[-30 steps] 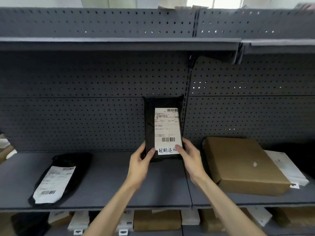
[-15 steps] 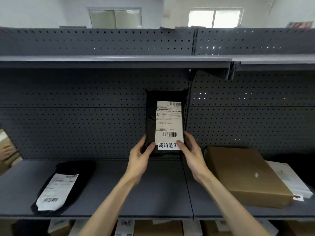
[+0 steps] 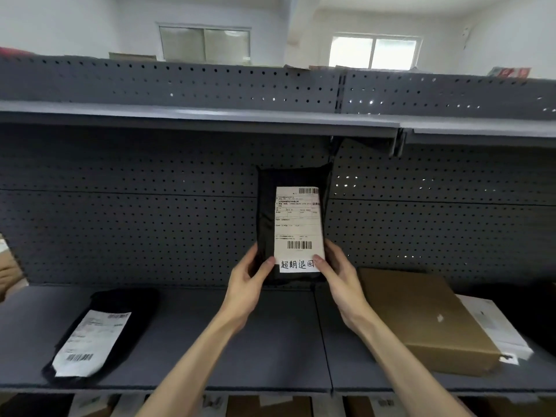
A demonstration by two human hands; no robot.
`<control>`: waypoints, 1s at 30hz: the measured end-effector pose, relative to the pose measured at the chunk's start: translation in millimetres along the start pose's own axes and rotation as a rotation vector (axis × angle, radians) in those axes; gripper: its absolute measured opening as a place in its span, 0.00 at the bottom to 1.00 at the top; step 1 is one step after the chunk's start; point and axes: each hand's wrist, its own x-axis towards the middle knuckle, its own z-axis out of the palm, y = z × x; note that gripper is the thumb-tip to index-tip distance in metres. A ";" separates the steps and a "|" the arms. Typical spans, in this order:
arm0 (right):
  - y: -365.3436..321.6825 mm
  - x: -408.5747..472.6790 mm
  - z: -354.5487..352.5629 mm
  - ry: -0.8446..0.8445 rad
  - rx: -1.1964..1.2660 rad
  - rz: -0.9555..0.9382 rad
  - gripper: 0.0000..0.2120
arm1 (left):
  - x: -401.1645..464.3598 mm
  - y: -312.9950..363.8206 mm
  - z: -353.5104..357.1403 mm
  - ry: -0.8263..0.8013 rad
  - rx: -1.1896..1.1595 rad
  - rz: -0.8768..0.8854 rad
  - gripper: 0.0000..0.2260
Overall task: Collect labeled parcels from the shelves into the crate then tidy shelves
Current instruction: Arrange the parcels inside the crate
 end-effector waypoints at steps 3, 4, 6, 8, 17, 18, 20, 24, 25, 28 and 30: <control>-4.9 -7.7 -5.5 0.041 0.004 -0.014 0.17 | 2.0 2.7 5.9 -0.063 0.008 0.003 0.21; -5.9 -10.9 -7.8 0.056 0.004 -0.016 0.17 | 2.2 2.6 8.5 -0.080 0.007 0.011 0.21; -7.1 -17.8 -13.3 0.084 -0.005 -0.018 0.17 | 1.5 2.6 13.2 -0.114 -0.005 0.004 0.22; -8.3 -26.1 -19.2 0.111 -0.021 -0.022 0.18 | 0.5 0.3 18.5 -0.151 -0.014 0.003 0.22; -29.2 -88.1 -60.2 0.373 -0.098 -0.002 0.19 | -5.9 -2.7 72.8 -0.462 -0.051 0.023 0.23; -34.4 -99.0 -67.5 0.412 -0.117 -0.001 0.19 | -8.1 -2.1 85.2 -0.515 -0.061 0.028 0.22; -44.5 -122.0 -85.5 0.509 -0.153 -0.010 0.19 | -14.7 0.1 113.7 -0.609 -0.087 0.038 0.22; -72.7 -177.2 -125.3 0.706 -0.218 -0.011 0.19 | -41.7 12.0 180.3 -0.809 -0.124 0.074 0.23; -80.7 -192.2 -135.1 0.753 -0.247 -0.011 0.19 | -51.2 16.1 197.8 -0.853 -0.142 0.093 0.22; -105.8 -236.2 -164.0 0.888 -0.328 -0.021 0.21 | -84.2 33.3 250.7 -0.956 -0.195 0.151 0.22; -124.0 -262.9 -184.4 0.979 -0.354 -0.033 0.23 | -108.4 47.1 283.6 -1.020 -0.267 0.165 0.20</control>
